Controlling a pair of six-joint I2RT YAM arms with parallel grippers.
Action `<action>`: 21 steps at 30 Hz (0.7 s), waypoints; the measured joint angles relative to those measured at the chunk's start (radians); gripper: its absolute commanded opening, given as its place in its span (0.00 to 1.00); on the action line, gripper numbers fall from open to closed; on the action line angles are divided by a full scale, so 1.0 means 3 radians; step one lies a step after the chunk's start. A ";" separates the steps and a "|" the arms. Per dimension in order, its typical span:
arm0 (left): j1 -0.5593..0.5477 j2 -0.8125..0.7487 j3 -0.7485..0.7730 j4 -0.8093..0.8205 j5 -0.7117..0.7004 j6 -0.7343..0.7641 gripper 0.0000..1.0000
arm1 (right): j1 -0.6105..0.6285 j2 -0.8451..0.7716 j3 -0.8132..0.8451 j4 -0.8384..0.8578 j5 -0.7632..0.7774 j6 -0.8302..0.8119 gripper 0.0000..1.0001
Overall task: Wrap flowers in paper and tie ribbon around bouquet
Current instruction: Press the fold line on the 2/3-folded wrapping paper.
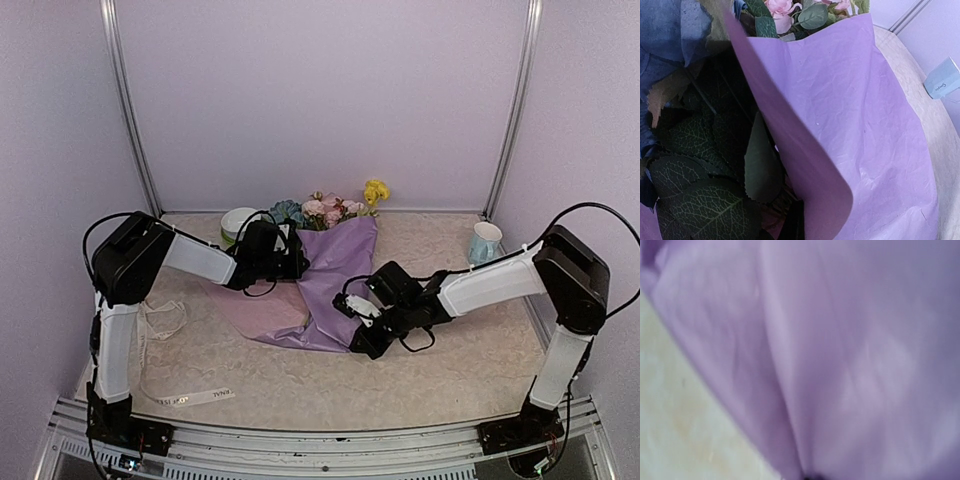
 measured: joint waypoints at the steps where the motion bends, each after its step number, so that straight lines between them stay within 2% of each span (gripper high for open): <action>1: 0.0005 0.0008 0.0000 0.0011 0.0009 0.0000 0.00 | 0.0000 -0.0048 -0.0010 -0.0081 -0.0001 0.0000 0.02; 7: 0.0029 0.0018 0.0000 0.0048 0.0043 -0.0001 0.00 | -0.0243 -0.0401 -0.0023 -0.0331 -0.0299 0.0132 0.26; 12: 0.0031 0.0018 -0.0004 0.0057 0.0052 -0.0001 0.00 | -0.0782 -0.0226 0.0031 -0.0205 -0.0730 0.0678 0.68; 13: 0.0031 0.0018 -0.0005 0.0058 0.0052 -0.0001 0.00 | -0.0856 -0.0156 0.0028 -0.0163 -0.0813 0.0800 0.71; 16: 0.0031 0.0018 -0.0010 0.0066 0.0052 0.0000 0.00 | -0.0918 0.0033 -0.0006 0.0047 -0.1165 0.1113 0.72; 21: 0.0031 0.0018 -0.0043 0.0113 0.0051 -0.0004 0.00 | -0.0877 0.0215 0.0000 0.0355 -0.1591 0.1390 0.61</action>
